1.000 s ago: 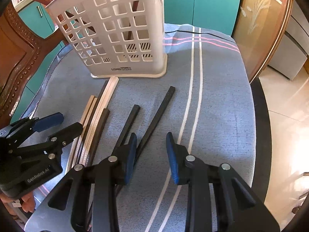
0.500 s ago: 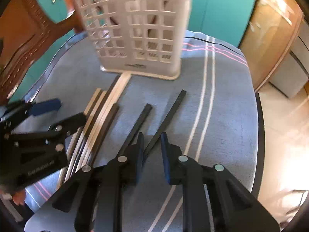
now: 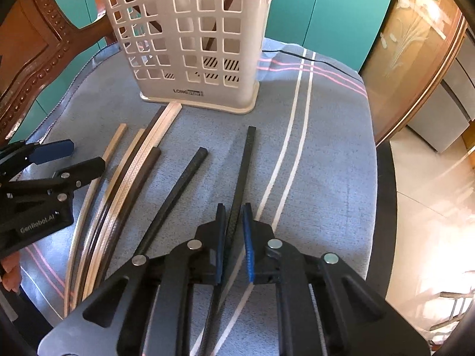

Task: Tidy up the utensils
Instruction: 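Position the right tool over a black chopstick while the left tool aligns over a light wooden one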

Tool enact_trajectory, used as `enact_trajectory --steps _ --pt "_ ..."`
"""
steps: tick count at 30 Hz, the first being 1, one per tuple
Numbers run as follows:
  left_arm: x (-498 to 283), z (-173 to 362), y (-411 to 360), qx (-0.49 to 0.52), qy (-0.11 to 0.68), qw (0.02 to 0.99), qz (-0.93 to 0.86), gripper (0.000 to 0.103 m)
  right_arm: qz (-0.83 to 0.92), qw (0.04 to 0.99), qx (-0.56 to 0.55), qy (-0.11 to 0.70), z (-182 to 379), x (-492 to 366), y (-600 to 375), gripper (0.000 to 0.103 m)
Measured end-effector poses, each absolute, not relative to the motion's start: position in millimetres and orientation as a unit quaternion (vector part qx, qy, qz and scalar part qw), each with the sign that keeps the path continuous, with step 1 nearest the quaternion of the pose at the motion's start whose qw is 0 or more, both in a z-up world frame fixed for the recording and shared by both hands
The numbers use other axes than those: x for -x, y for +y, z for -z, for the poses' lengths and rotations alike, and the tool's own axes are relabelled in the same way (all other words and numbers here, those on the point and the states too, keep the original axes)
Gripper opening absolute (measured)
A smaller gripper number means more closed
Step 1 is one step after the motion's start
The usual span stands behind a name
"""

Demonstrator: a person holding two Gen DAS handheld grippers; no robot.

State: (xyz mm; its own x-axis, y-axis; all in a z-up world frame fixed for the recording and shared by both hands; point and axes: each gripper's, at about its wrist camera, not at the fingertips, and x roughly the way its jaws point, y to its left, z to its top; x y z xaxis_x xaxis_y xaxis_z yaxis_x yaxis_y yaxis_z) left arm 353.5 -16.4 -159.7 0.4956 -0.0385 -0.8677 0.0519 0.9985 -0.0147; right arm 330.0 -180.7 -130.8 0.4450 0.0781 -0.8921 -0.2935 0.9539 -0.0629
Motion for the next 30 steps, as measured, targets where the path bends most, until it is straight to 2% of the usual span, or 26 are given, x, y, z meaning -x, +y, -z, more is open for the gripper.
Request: enact_trajectory --steps 6,17,27,30 --pt "-354 163 -19 -0.012 0.504 0.864 0.026 0.063 -0.104 0.846 0.105 0.513 130 -328 -178 0.013" --pt "-354 161 -14 -0.005 0.502 0.865 0.017 0.063 -0.095 0.848 0.1 0.511 128 -328 -183 0.02" --pt "-360 154 35 0.11 0.503 0.856 0.04 0.062 -0.086 0.85 0.088 0.512 127 -331 -189 0.028" --pt "-361 156 30 0.108 0.506 0.854 0.049 0.062 -0.084 0.851 0.086 0.511 126 -331 -189 0.028"
